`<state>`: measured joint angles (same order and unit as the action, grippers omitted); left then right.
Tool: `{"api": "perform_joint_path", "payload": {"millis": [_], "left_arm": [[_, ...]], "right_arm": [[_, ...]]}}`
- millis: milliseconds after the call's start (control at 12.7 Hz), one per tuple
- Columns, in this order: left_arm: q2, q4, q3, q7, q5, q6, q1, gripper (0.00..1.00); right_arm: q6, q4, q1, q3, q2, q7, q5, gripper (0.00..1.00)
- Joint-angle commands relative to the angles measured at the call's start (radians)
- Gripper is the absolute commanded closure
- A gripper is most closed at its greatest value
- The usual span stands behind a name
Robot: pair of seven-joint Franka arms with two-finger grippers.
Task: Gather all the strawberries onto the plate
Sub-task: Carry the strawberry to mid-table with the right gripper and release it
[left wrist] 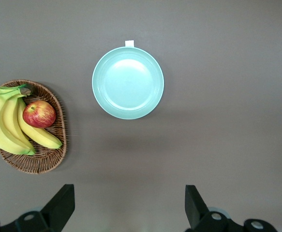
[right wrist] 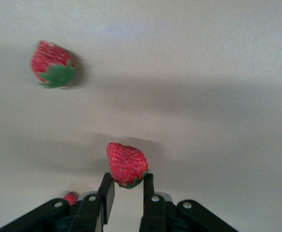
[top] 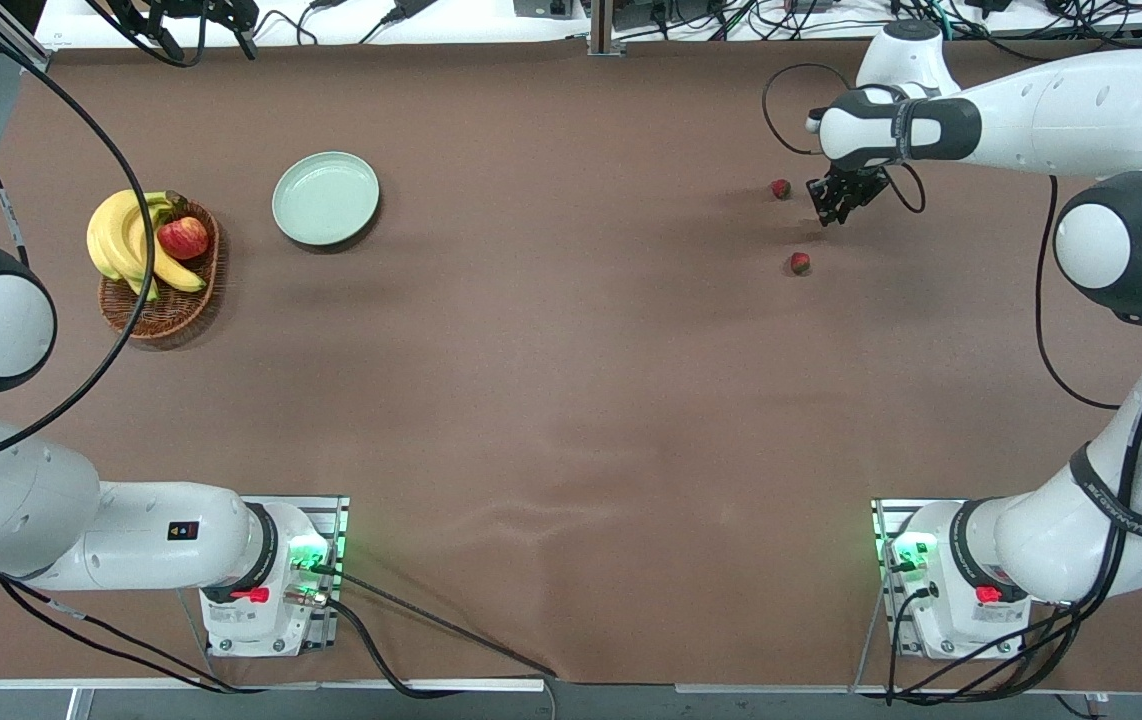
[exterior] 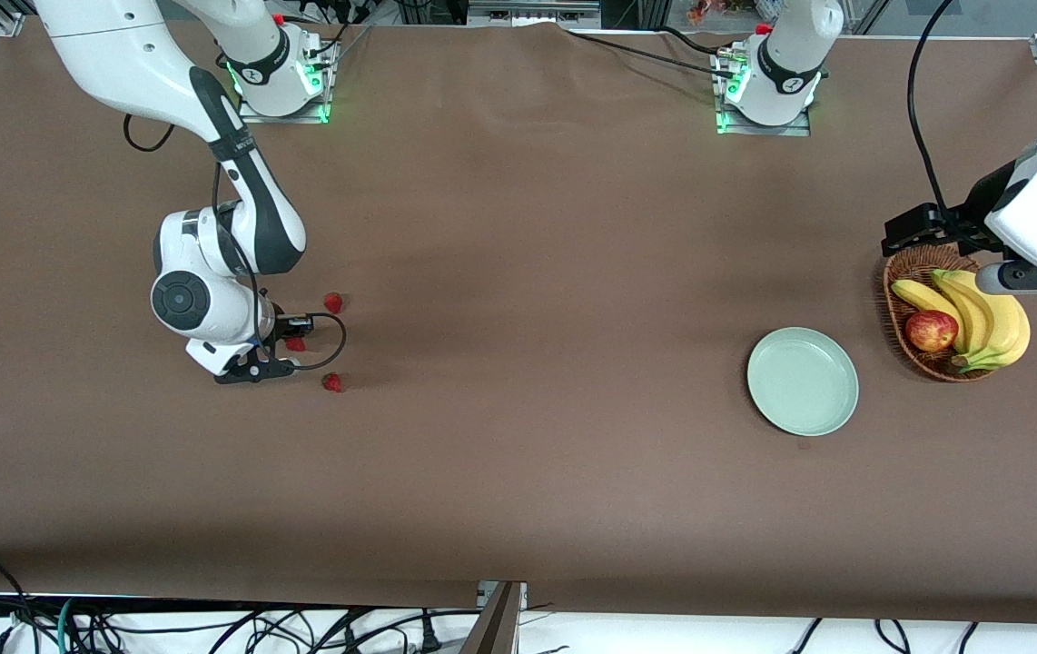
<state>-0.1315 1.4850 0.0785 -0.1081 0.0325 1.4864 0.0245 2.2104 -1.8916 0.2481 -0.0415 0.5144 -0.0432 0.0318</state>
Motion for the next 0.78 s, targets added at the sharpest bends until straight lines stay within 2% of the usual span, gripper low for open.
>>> {"api": "perform_joint_path", "payload": {"millis": [0, 157, 314, 706], "left_arm": [[-0.017, -0.034, 0.001, 0.021, -0.026, -0.021, 0.003, 0.0], [-0.028, -0.034, 0.0, 0.022, -0.026, -0.021, 0.005, 0.0], [-0.03, -0.034, 0.001, 0.024, -0.025, -0.023, 0.006, 0.0], [-0.054, -0.002, 0.01, 0.021, -0.026, -0.025, -0.009, 0.0]], "right_arm": [[-0.122, 0.127, 0.048, 0.003, 0.021, -0.076, 0.031, 0.9], [-0.184, 0.215, 0.112, 0.003, 0.039, -0.157, 0.071, 0.9], [-0.228, 0.319, 0.175, 0.003, 0.076, -0.233, 0.175, 0.9], [-0.213, 0.556, 0.308, 0.003, 0.222, -0.443, 0.425, 0.9]]}}
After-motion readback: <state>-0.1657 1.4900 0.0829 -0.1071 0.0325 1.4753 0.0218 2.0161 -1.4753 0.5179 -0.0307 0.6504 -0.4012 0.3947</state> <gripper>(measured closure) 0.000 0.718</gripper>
